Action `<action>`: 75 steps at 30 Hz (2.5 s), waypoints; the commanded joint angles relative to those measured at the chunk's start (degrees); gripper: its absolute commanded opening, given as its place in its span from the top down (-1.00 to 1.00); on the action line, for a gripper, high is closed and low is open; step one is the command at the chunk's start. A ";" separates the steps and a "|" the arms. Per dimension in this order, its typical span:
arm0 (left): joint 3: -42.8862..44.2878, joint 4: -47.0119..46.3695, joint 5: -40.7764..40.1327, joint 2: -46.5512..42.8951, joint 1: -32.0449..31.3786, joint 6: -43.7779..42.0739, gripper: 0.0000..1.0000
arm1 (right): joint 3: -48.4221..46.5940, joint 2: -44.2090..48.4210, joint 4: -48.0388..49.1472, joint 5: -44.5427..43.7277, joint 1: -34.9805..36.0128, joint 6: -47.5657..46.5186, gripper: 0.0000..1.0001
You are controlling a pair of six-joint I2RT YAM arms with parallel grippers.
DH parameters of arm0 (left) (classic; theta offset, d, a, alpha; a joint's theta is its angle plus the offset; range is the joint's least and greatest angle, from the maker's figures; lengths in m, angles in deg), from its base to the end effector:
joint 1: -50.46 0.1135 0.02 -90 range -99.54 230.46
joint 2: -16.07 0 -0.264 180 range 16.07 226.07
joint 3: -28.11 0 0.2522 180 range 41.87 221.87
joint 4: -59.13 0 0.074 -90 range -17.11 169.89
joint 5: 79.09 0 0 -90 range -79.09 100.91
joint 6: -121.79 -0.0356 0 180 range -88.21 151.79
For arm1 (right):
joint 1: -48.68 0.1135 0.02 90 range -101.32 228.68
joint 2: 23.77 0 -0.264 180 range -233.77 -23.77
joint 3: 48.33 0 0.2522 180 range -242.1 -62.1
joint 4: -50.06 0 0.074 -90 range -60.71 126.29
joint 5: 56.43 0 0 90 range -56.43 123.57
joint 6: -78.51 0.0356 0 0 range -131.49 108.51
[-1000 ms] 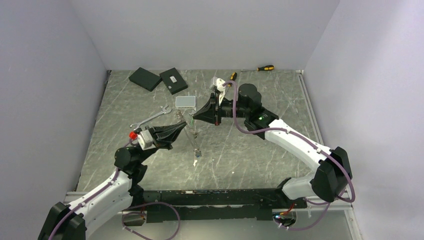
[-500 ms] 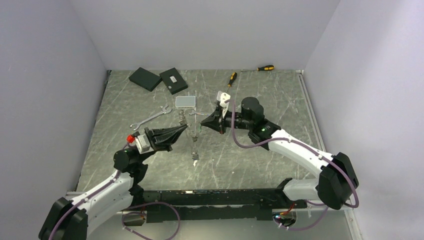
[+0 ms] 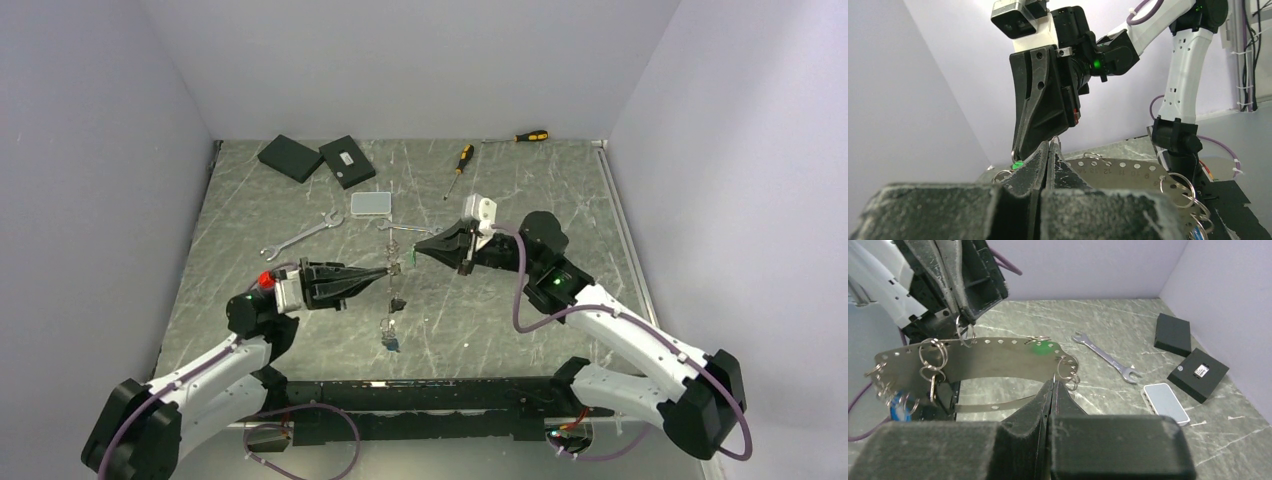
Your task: Put the keys on the keyring
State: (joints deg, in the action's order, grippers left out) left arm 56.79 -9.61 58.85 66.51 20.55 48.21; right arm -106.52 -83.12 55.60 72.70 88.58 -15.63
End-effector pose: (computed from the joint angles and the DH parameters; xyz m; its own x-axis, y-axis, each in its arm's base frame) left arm 0.1193 -0.0991 0.2951 0.3894 -0.4424 -0.8079 0.9207 0.2117 0.3278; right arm 0.1689 0.1705 0.3433 0.1292 0.0350 -0.9910 -0.9735 0.1945 -0.1201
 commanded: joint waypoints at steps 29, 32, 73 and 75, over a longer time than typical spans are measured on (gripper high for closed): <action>6.12 -6.62 -14.28 8.34 -3.22 1.22 1.00 | -6.83 1.45 -1.48 6.98 2.10 6.40 1.00; 5.81 -6.62 -16.29 8.16 -4.16 2.01 1.00 | -7.02 1.14 0.83 5.55 2.11 7.50 1.00; 3.47 -6.62 -17.25 4.87 -5.42 -0.32 1.00 | -11.12 -4.87 -1.58 1.86 1.94 12.27 1.00; 3.44 -6.62 -17.27 4.72 -5.42 -0.34 1.00 | -10.89 -4.98 -1.51 2.35 1.78 12.51 1.00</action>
State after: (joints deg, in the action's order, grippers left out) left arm 59.85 -10.90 41.09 72.98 15.37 47.62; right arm -114.87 -87.86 53.16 74.21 90.53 -3.94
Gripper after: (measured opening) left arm 0.007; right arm 0.009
